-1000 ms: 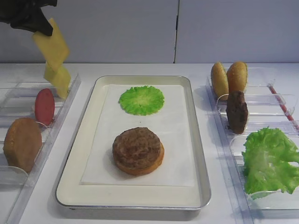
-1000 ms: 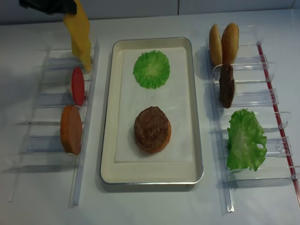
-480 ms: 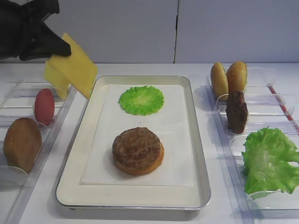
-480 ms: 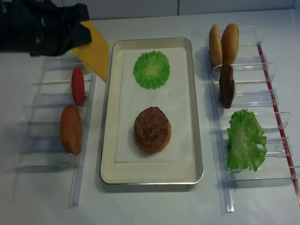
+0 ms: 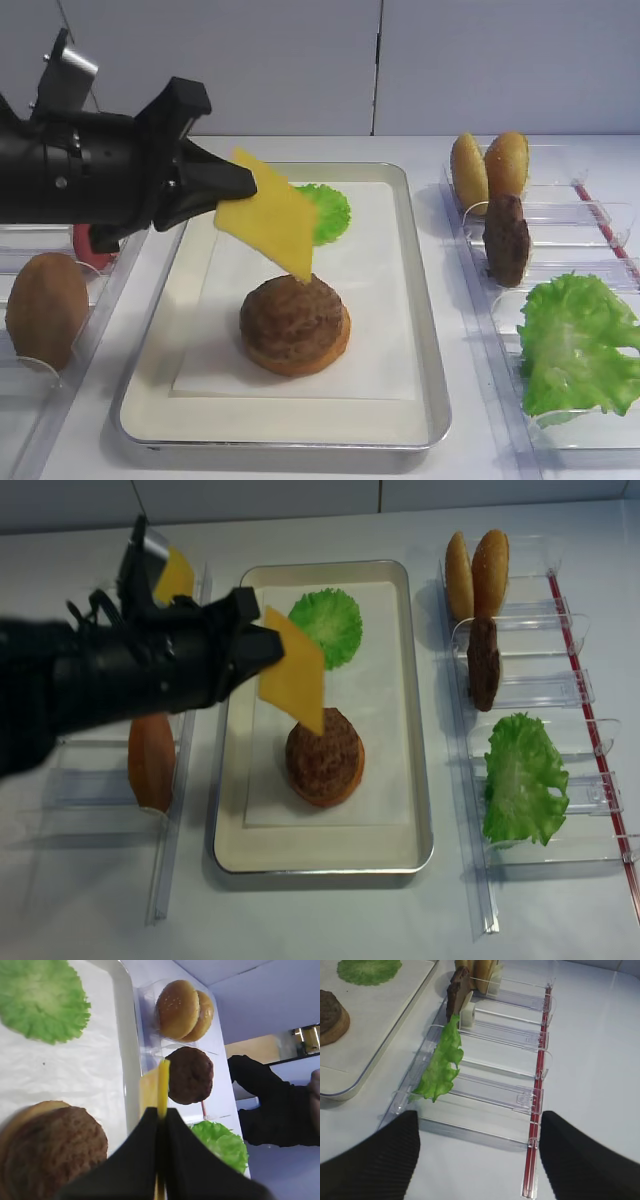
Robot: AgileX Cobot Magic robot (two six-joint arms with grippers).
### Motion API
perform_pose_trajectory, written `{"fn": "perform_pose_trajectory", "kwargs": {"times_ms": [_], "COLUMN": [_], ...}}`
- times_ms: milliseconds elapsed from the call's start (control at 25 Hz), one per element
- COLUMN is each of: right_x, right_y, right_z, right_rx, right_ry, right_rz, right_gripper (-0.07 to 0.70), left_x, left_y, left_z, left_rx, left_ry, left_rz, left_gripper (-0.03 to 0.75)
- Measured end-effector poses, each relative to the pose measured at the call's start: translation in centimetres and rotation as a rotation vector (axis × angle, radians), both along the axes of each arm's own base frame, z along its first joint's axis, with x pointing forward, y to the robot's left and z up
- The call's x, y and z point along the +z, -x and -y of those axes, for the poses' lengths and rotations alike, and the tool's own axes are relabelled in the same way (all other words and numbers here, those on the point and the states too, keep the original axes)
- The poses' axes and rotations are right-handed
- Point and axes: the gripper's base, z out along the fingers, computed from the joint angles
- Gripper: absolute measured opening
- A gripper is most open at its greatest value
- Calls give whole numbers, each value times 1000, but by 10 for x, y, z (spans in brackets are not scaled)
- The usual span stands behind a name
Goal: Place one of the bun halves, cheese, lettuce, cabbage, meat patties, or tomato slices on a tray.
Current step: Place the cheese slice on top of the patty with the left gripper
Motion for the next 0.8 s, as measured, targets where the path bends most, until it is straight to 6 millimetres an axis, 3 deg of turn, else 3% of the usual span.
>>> {"fn": "perform_pose_trajectory", "kwargs": {"times_ms": [360, 800], "right_x": [0, 0], "right_y": [0, 0], "right_z": [0, 0], "right_rx": [1, 1], "right_ry": [2, 2], "right_rz": [2, 2], "right_gripper": [515, 515], "left_x": [-25, -33], "left_y": [20, 18], "left_z": [11, 13], "left_rx": [-23, 1], "left_ry": [-6, 10], "left_rz": [-37, -112], "left_gripper": [0, 0]}}
